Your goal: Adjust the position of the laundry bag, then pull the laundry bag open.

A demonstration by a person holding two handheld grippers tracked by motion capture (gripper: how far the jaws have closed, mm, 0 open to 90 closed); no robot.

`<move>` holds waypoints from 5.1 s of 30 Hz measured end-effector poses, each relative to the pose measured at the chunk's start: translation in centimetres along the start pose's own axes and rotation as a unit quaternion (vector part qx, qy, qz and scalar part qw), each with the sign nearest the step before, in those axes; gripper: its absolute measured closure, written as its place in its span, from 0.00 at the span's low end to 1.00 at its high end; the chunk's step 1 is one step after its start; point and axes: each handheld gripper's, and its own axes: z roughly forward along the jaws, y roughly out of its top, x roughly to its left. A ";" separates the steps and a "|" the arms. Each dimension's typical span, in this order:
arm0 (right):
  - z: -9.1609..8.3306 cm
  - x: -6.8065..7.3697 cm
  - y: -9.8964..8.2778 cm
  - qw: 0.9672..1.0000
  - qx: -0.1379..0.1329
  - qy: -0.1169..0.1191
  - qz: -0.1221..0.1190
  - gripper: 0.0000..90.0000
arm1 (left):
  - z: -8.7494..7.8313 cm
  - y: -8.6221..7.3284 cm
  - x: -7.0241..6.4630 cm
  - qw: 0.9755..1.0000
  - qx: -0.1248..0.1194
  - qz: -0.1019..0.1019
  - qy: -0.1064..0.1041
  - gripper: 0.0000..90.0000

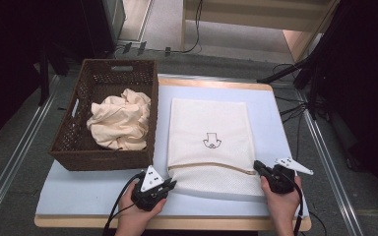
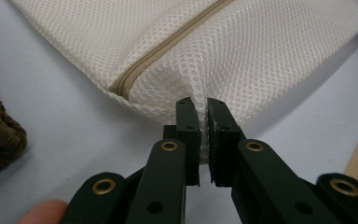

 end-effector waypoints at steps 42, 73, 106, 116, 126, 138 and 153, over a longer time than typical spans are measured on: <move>1.5 2.8 -0.3 0.999 0.019 0.038 -0.029 0.98 | -2.6 -1.8 2.9 1.000 0.010 -0.021 -0.001 0.90; -3.7 1.0 -1.7 0.999 -0.021 0.038 0.031 0.31 | -0.4 2.2 -0.8 0.998 -0.047 -0.007 -0.033 0.62; -0.7 1.9 -3.4 0.994 0.034 0.094 0.038 0.64 | 14.1 7.3 -7.8 0.994 0.051 0.015 -0.097 0.89; -0.8 1.9 -3.5 0.993 0.042 0.097 0.055 0.86 | 14.2 7.2 -7.3 0.992 0.050 -0.005 -0.120 0.85; -1.6 2.8 -3.1 0.992 0.005 0.128 0.023 0.95 | 14.1 7.1 -6.8 0.989 0.050 -0.019 -0.141 0.80; -2.0 2.8 -3.0 0.989 -0.017 0.143 0.012 0.95 | 13.9 7.0 -5.8 0.983 0.039 -0.058 -0.170 0.79; -2.0 2.8 -3.1 0.991 -0.020 0.131 -0.002 0.95 | 14.1 6.9 -5.2 0.973 0.043 -0.100 -0.201 0.87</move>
